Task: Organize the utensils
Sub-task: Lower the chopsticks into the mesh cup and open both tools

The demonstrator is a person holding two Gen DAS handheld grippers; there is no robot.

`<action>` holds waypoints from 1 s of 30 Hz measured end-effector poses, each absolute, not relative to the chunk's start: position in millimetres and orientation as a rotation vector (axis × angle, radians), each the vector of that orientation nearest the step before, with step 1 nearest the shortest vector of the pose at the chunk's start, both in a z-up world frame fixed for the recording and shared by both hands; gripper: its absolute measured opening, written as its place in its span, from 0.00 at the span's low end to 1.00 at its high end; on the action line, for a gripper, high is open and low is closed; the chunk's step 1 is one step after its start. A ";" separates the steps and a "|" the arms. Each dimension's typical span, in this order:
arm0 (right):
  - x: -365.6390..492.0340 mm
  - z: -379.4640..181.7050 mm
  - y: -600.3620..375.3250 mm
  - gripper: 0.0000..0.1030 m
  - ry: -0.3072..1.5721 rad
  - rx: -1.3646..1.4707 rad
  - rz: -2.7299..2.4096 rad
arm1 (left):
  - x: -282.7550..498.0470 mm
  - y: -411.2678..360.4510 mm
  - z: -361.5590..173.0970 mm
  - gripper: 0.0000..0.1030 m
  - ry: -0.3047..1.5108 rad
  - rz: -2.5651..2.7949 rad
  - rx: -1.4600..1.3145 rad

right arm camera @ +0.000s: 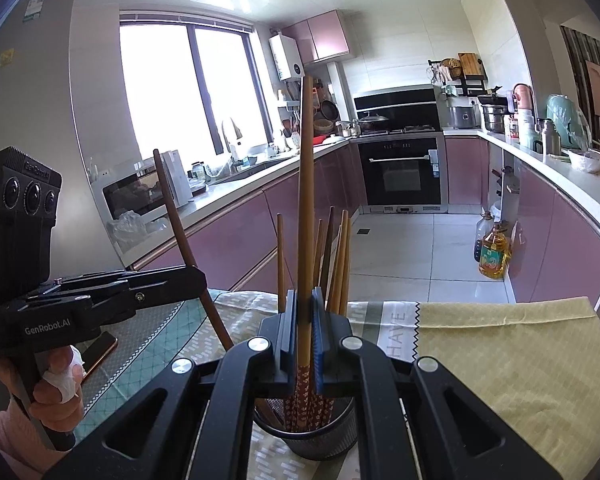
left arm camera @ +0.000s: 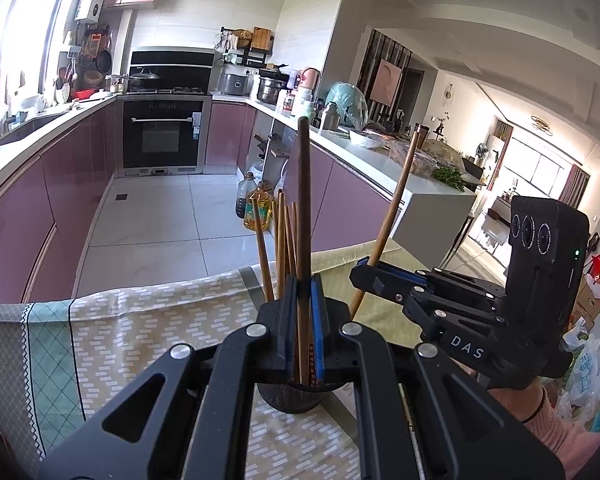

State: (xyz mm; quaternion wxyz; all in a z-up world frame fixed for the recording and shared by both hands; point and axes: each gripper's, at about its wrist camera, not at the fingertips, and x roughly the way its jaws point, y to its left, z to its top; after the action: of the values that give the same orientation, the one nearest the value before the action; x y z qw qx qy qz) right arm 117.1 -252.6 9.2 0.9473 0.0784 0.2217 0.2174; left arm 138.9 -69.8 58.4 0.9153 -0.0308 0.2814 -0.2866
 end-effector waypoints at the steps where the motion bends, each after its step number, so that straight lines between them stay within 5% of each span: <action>1: 117.4 8.6 -253.2 0.06 0.452 0.159 0.443 | 139.3 -70.2 58.1 0.07 0.582 -0.590 -0.063; 30: 122.8 -7.7 -249.2 0.06 0.496 0.136 0.440 | 148.5 -86.2 47.4 0.07 0.641 -0.588 -0.025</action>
State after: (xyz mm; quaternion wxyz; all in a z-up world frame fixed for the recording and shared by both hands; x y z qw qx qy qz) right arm 122.8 -249.2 -7.7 0.9432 0.0667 0.2435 0.2160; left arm 148.5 -86.2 47.4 0.9068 -0.0120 0.3105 -0.2848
